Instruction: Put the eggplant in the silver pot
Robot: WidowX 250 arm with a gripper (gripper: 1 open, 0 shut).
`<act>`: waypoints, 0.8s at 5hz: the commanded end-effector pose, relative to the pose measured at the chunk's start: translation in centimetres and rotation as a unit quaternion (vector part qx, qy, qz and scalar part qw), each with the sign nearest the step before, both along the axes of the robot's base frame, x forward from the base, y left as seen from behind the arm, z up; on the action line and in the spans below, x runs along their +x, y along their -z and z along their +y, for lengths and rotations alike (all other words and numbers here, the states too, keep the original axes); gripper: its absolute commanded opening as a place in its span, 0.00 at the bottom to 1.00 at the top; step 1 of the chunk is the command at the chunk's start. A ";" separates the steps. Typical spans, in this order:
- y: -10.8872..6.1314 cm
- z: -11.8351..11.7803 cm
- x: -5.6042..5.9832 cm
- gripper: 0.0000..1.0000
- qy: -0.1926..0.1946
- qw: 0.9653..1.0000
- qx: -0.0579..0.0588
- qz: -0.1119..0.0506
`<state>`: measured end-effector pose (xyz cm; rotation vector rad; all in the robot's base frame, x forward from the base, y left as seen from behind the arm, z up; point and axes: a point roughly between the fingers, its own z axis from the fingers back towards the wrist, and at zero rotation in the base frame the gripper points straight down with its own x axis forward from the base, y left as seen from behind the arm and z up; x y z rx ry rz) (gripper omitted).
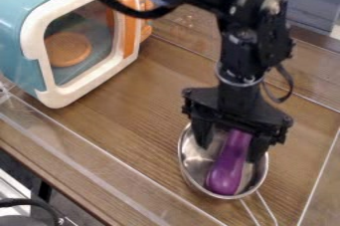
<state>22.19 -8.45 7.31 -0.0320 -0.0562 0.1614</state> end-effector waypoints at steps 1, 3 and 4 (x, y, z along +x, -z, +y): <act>0.2 -0.3 0.4 1.00 -0.032 0.999 -0.013 -0.031; 1.3 0.0 0.1 1.00 -0.061 0.998 -0.018 -0.030; 1.0 0.4 0.6 1.00 -0.085 0.996 -0.019 -0.028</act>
